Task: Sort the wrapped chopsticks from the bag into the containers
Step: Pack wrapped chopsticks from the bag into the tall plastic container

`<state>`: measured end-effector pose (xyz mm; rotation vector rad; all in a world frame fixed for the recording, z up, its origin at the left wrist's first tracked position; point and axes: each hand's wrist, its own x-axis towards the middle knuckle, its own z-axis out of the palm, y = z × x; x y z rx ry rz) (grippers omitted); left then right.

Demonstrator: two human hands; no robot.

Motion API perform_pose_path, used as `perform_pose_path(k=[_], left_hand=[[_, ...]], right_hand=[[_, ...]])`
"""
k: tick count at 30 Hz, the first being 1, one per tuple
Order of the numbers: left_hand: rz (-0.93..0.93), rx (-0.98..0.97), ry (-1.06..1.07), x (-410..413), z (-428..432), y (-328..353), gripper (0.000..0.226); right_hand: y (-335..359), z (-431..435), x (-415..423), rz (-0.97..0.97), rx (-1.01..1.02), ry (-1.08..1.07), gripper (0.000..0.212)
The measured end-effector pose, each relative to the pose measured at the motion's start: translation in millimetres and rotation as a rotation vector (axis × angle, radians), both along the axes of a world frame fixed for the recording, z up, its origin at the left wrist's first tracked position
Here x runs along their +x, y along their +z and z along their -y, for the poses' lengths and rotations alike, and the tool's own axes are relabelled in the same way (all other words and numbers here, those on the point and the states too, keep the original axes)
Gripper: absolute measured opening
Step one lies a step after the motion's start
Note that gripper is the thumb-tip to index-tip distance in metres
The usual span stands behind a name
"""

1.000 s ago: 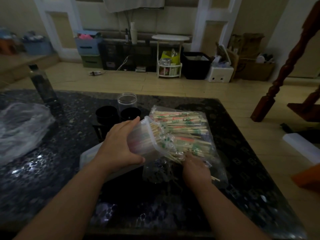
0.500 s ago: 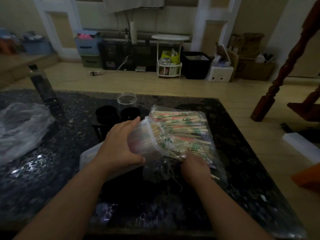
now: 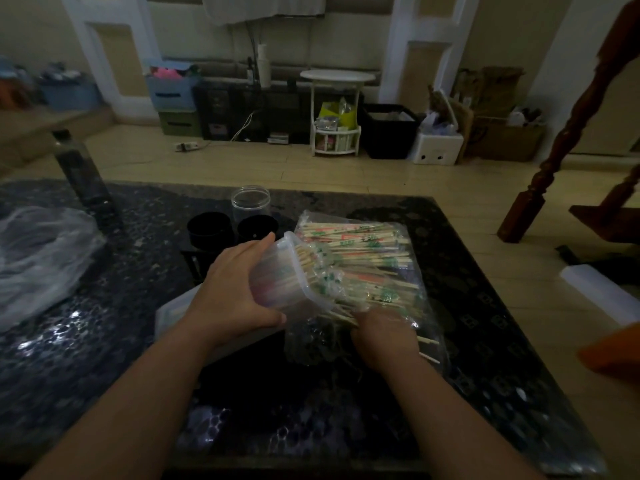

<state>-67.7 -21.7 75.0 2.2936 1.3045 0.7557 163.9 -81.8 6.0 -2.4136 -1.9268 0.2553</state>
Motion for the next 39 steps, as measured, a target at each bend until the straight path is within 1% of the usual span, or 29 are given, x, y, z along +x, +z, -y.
perform_pose_path(k=[3,6,9,13,16,19,22,23,25,27,30,32,34,37,38,39], left_hand=[[0.012,0.002,0.016,-2,-1,2,0.127],[0.016,0.002,0.020,-2,-1,2,0.127],[0.012,0.004,0.013,-2,-1,1,0.127],[0.027,0.005,0.019,-4,-1,2,0.127],[0.053,0.001,0.035,-6,-2,3,0.128],[0.078,-0.004,0.048,-11,-5,4,0.128],[0.079,0.011,0.037,-11,-4,6,0.128],[0.074,0.018,0.024,-11,-3,6,0.127],[0.063,0.024,-0.001,-9,-1,6,0.127],[0.058,0.016,-0.022,-8,2,5,0.128],[0.060,0.000,-0.038,-8,4,6,0.127],[0.060,-0.002,-0.037,-9,3,5,0.127],[0.056,-0.003,-0.038,-9,3,5,0.126],[0.053,-0.002,-0.048,-8,3,4,0.125],[0.052,-0.002,-0.051,-8,3,4,0.125],[0.051,-0.002,-0.053,-8,3,4,0.124]], right_hand=[[6,-1,-2,0.038,0.010,0.054,0.033],[15,-1,-8,0.083,-0.020,0.155,0.039],[27,4,-11,0.032,-0.022,0.202,0.035],[50,10,-7,-0.007,-0.067,0.180,0.028],[72,12,-2,0.079,-0.068,0.157,0.026],[93,18,0,0.200,0.064,0.175,0.027],[108,22,2,0.224,0.219,0.209,0.030],[109,21,3,0.224,0.315,0.231,0.031],[103,18,5,0.221,0.607,0.282,0.037],[95,13,6,0.162,0.867,0.285,0.038],[84,6,4,0.076,1.009,0.226,0.038],[83,5,1,-0.095,1.048,0.215,0.044],[83,5,-2,-0.278,1.036,0.186,0.049],[87,2,-6,-0.532,1.103,0.106,0.042],[91,2,-9,-0.674,1.113,0.070,0.039],[96,3,-13,-0.857,1.102,0.034,0.036]])
